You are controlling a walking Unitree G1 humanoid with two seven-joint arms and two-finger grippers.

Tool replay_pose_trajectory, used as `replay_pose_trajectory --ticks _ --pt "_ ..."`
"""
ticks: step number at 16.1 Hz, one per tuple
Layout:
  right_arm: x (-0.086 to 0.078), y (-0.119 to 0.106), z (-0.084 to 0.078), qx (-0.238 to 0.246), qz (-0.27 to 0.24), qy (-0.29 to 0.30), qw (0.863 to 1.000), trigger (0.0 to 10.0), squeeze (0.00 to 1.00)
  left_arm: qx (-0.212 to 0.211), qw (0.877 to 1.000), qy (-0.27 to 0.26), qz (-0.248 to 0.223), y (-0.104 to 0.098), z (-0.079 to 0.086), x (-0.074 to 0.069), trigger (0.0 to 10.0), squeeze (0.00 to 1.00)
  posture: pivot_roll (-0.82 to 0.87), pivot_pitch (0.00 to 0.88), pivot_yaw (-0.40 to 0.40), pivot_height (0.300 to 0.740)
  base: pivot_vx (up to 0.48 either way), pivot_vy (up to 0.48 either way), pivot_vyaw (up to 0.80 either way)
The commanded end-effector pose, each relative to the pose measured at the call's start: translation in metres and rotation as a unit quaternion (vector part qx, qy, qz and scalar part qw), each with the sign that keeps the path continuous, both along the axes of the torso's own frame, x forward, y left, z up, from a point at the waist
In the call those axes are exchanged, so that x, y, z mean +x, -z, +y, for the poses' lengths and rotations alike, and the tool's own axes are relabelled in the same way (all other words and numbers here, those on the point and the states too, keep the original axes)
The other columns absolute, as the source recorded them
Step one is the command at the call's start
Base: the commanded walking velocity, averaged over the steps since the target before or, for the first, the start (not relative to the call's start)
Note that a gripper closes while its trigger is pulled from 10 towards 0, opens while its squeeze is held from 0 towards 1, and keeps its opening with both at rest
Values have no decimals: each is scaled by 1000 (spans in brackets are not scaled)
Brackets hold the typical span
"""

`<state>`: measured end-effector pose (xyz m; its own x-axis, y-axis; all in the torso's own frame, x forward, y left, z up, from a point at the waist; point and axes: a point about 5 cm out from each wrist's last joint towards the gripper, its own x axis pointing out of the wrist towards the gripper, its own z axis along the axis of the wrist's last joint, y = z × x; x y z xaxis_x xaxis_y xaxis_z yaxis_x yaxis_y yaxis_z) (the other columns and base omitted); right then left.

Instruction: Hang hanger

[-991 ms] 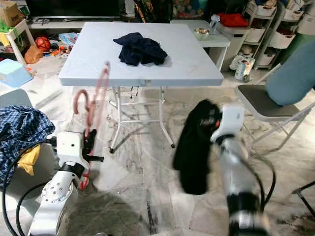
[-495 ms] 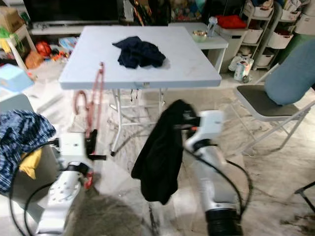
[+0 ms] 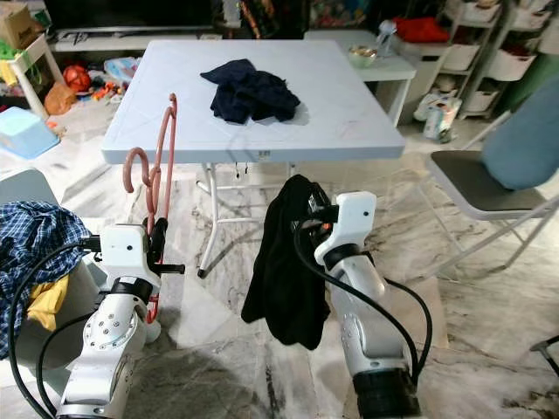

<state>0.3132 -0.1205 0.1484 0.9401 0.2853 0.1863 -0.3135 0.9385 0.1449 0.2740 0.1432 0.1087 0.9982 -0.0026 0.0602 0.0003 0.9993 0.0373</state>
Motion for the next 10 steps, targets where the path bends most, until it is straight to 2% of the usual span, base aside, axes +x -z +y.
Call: replay_pose_trajectory --ticks 1,2,4,8,10 --pt "6 -9 -1 -15 -15 15 1000 10000 0 -3 1000 -5 -15 -7 0 2 10000 0 -50 0 -50 740 409 0 0" --pt "8 -8 -2 -26 -11 26 999 10000 0 -2 1000 -6 -16 -8 1 2 10000 0 -45 0 -52 740 416 0 0" --pt "9 -7 5 -21 -2 -9 1000 10000 0 1 1000 -10 -13 -7 6 2 10000 0 -44 0 -52 740 424 0 0" --pt "9 -3 9 -55 5 -20 998 10000 0 3 1000 -19 -12 -8 11 5 10000 0 -41 0 -53 740 439 0 0" --pt "10 -3 9 -42 3 -23 999 10000 0 2 1000 -25 -12 -8 12 6 10000 0 -39 0 -53 740 458 0 0"
